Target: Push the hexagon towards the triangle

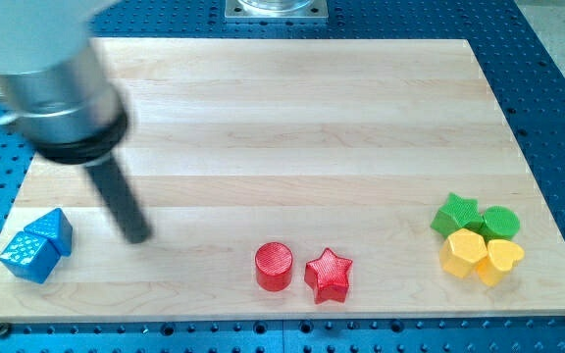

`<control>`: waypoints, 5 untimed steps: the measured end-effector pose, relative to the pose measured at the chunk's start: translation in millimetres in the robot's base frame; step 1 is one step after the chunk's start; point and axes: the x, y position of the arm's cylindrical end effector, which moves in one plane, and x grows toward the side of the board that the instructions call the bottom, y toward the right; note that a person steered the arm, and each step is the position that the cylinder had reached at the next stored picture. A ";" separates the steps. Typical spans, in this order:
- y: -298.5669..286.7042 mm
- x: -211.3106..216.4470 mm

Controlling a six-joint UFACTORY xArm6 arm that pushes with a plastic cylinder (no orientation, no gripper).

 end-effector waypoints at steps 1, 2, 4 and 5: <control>136.6 -35.7; 260.6 -82.9; 460.3 -48.5; 439.4 3.5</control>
